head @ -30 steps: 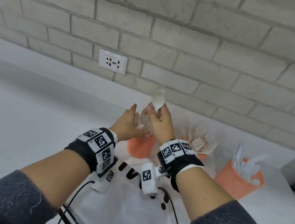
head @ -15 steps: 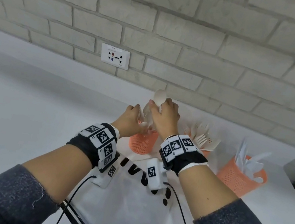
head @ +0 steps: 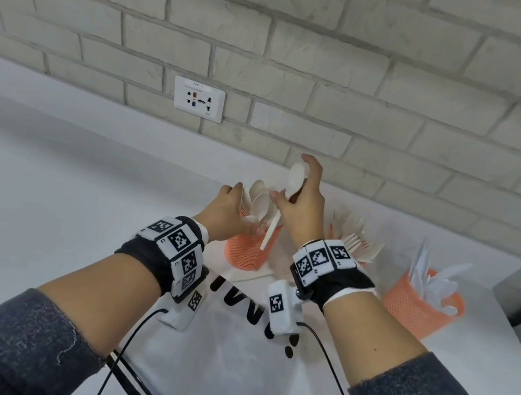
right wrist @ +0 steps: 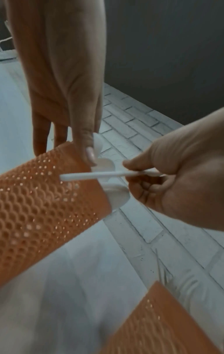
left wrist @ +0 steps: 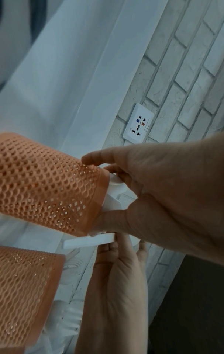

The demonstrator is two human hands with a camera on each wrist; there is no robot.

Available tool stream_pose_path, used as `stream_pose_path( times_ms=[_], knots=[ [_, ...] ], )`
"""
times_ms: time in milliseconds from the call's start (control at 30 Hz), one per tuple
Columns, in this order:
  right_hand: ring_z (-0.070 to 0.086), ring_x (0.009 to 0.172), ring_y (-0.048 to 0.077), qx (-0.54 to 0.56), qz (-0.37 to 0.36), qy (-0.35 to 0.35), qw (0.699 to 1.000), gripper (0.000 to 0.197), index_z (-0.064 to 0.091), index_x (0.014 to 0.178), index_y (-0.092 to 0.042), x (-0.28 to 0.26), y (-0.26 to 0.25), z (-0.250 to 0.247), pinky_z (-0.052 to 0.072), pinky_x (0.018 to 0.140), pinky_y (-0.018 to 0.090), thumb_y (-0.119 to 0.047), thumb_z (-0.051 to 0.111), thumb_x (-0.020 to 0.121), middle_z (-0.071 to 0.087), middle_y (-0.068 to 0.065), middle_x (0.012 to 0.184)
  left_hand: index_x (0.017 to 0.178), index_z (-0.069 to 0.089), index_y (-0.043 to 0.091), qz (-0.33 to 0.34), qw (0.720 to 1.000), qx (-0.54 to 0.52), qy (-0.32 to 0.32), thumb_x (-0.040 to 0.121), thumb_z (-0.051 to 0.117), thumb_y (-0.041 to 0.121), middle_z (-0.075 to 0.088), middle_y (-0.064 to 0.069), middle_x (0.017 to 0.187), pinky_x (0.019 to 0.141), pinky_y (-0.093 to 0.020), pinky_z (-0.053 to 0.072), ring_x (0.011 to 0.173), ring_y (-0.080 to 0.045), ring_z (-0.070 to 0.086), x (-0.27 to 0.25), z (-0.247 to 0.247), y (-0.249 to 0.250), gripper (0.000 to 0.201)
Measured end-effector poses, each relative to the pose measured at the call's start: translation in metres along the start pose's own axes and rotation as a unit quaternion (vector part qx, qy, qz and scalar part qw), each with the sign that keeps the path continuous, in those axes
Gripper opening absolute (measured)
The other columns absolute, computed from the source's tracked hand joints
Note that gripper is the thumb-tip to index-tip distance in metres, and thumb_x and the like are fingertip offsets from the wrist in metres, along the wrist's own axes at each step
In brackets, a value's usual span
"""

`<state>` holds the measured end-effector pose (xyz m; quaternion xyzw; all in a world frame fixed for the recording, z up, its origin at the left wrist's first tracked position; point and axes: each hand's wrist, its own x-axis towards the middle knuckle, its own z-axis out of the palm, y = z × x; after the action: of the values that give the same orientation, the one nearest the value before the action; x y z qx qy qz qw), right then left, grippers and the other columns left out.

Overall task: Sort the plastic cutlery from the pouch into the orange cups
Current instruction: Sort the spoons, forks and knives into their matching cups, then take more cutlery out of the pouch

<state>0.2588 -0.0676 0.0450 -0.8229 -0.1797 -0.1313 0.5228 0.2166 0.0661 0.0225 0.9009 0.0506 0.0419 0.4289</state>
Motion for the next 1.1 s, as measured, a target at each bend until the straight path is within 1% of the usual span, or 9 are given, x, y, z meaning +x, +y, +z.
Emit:
stream_pose_path(
  times_ms=[133,233,400,533,633,733,833,1000,1100],
  knots=[
    [0.06,0.059,0.031,0.07,-0.026,0.038,0.996,0.056,0.033,0.136,-0.022,0.001,-0.007,0.002,0.055,0.065,0.036,-0.006,0.057,0.088,0.058,0.014,0.07,0.1,0.042,0.008,-0.003,1.0,-0.009,-0.002,0.078,0.071,0.021,0.042,-0.011,0.11,0.066,-0.023,0.038,0.082,-0.02,0.047,0.001,0.001,-0.001,0.038],
    [0.064,0.057,0.023,0.106,-0.047,0.087,0.989,0.044,0.036,0.128,-0.021,0.008,-0.015,0.003,0.052,0.061,0.028,-0.008,0.054,0.09,0.06,-0.002,0.06,0.095,0.039,0.011,0.002,1.0,-0.006,-0.005,0.077,0.073,0.021,0.04,-0.008,0.106,0.059,-0.019,0.034,0.074,-0.013,0.044,0.001,0.0,-0.001,0.04],
    [0.058,0.054,0.003,0.051,-0.058,0.074,0.994,0.034,0.043,0.122,-0.015,0.002,-0.004,0.006,0.049,0.06,0.016,-0.011,0.055,0.09,0.067,0.01,0.072,0.097,0.038,0.011,0.002,1.0,-0.001,-0.009,0.077,0.074,0.023,0.04,-0.008,0.109,0.065,-0.023,0.037,0.082,-0.019,0.046,0.001,-0.001,-0.002,0.043],
    [0.054,0.109,0.022,-0.139,-0.11,-0.026,0.984,0.024,0.068,0.094,-0.002,-0.011,0.02,0.011,0.037,0.099,0.04,-0.022,0.055,0.092,0.066,0.01,0.111,0.094,0.04,0.01,0.006,1.0,-0.023,-0.004,0.073,0.078,0.023,0.041,-0.008,0.106,0.062,-0.02,0.036,0.077,-0.014,0.044,0.0,0.0,-0.003,0.045],
    [0.037,0.13,0.025,-0.195,-0.124,-0.054,0.971,0.032,0.072,0.098,-0.007,-0.018,0.022,0.007,0.021,0.106,0.036,-0.028,0.048,0.095,0.053,0.006,0.134,0.096,0.043,0.009,-0.006,1.0,-0.02,-0.005,0.072,0.079,0.025,0.041,-0.009,0.106,0.071,-0.025,0.038,0.083,-0.019,0.046,0.0,0.0,-0.003,0.046],
    [0.045,0.115,0.024,-0.156,-0.129,-0.013,0.979,0.032,0.064,0.113,-0.009,-0.022,0.01,-0.008,0.034,0.095,0.031,-0.026,0.043,0.096,0.053,0.01,0.124,0.116,0.042,0.007,-0.029,0.999,-0.014,-0.008,0.073,0.078,0.027,0.04,-0.011,0.116,0.078,-0.025,0.038,0.097,-0.025,0.048,-0.006,-0.002,0.003,0.06],
    [0.058,0.082,0.023,-0.149,-0.073,0.013,0.986,0.016,0.062,0.09,-0.005,-0.029,-0.002,-0.025,0.043,0.07,0.029,-0.013,0.048,0.091,0.063,0.008,0.087,0.146,0.014,0.005,-0.03,0.999,0.03,-0.007,0.073,0.078,0.032,0.026,-0.014,0.141,0.095,-0.027,0.033,0.126,-0.029,0.04,-0.02,-0.012,0.017,0.101],
    [0.051,0.061,0.017,-0.315,0.091,-0.245,0.913,0.029,0.051,0.063,-0.012,-0.047,0.008,-0.032,0.034,0.053,0.024,-0.007,0.045,0.091,0.048,0.0,0.06,0.129,0.049,0.019,0.129,0.99,0.033,0.05,0.078,0.071,0.041,0.057,0.004,0.109,0.075,-0.019,0.047,0.097,-0.01,0.059,-0.09,-0.039,0.04,0.06],
    [0.06,0.101,0.027,-0.401,0.108,-0.35,0.839,0.02,0.061,0.103,-0.002,-0.056,0.031,-0.014,0.048,0.082,0.03,-0.002,0.044,0.092,0.063,0.008,0.101,0.117,0.059,0.028,0.19,0.973,0.073,-0.105,0.077,0.06,0.051,0.06,0.015,0.098,0.075,-0.015,0.047,0.089,0.001,0.058,-0.152,-0.034,0.037,0.047]
  ],
)
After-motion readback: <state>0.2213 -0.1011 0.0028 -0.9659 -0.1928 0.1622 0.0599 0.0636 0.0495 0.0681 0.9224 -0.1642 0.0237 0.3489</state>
